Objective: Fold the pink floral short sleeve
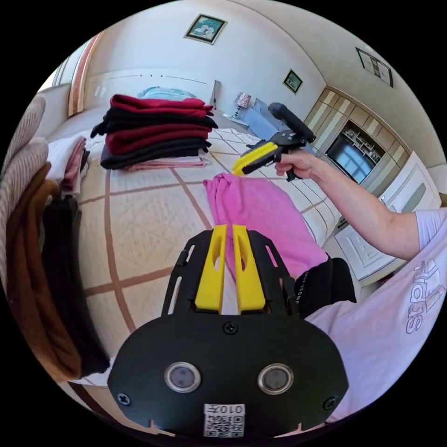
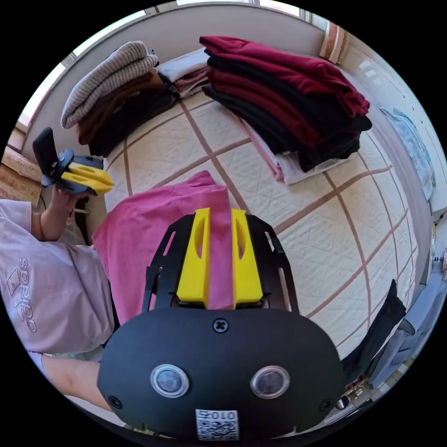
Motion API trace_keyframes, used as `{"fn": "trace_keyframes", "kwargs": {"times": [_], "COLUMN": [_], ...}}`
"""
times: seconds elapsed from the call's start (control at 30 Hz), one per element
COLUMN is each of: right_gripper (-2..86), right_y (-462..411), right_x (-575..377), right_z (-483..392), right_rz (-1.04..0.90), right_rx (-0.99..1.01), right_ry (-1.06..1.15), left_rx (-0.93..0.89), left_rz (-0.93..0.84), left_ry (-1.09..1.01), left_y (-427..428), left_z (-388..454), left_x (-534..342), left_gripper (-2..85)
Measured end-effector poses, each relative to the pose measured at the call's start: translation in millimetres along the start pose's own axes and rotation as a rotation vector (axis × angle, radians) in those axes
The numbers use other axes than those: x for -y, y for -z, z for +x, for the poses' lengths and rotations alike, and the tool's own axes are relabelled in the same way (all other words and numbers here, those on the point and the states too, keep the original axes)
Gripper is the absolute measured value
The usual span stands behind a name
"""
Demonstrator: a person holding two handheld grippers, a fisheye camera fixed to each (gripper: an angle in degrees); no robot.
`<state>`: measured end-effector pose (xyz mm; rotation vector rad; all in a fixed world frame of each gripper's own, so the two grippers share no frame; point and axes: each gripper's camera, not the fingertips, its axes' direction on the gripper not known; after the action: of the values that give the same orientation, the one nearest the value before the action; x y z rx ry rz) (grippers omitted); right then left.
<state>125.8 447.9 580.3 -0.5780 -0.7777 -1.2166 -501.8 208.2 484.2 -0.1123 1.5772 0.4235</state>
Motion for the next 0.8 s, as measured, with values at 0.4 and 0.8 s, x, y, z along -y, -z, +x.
{"fn": "trace_keyframes", "kwargs": {"times": [0.4,0.8], "right_gripper": [6.7,5.9], "right_y": [52,34], "right_x": [-147,-261], "right_z": [-37,-68], "right_rz": [0.299,0.394], "right_rx": [-0.127,-0.074], "right_ry": [-0.205,-0.326], "left_rx": [0.240,0.206], "left_rz": [-0.192,-0.289], "left_ry": [-0.578,-0.830], "left_y": [-96,-122], "left_z": [86,119], "left_x": [119,132], "left_gripper": [0.6,4.9]}}
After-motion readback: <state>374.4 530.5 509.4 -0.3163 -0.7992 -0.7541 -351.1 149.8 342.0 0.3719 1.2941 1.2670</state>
